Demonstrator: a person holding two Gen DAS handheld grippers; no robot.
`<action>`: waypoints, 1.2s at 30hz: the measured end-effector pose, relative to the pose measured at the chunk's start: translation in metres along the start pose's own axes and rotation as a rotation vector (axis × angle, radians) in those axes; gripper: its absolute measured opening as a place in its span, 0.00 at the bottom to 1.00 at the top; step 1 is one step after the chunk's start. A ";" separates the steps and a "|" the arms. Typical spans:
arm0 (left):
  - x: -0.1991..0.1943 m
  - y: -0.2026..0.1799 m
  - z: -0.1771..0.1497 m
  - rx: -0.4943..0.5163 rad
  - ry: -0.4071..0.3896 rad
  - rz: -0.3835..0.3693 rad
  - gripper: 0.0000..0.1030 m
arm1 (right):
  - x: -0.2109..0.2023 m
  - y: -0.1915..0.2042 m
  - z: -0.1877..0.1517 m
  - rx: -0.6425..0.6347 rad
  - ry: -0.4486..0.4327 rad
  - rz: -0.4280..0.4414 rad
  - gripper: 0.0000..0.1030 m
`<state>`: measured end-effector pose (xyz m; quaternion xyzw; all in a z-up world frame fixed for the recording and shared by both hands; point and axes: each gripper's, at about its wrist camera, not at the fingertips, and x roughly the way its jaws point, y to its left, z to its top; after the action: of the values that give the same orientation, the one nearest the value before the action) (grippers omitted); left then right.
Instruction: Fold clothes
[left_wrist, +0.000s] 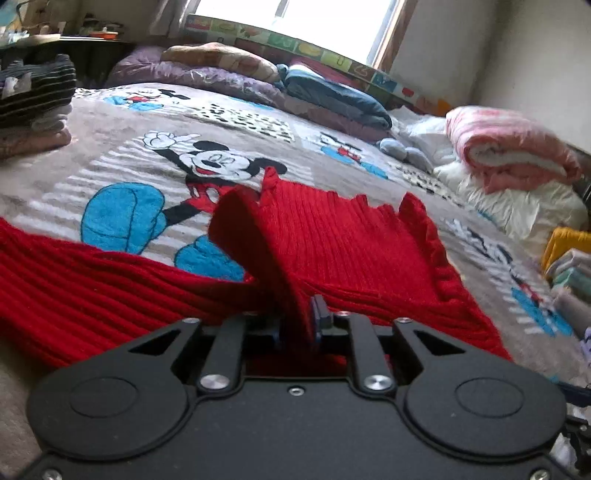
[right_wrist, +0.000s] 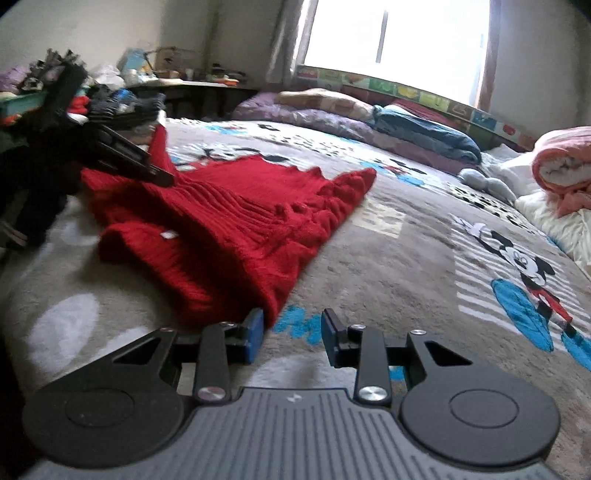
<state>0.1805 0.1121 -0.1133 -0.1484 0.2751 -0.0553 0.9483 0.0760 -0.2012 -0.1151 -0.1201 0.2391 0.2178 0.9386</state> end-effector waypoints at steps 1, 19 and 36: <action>-0.003 0.002 0.001 -0.008 -0.008 0.005 0.25 | -0.005 0.000 0.001 -0.006 -0.015 0.011 0.34; 0.017 -0.075 0.069 0.181 -0.007 -0.065 0.33 | 0.034 0.015 0.027 0.014 -0.126 0.131 0.36; 0.221 -0.161 0.109 0.160 0.239 -0.131 0.09 | 0.042 0.008 0.019 0.077 -0.066 0.278 0.42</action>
<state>0.4221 -0.0552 -0.0871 -0.0824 0.3705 -0.1563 0.9119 0.1134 -0.1726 -0.1207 -0.0428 0.2306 0.3401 0.9107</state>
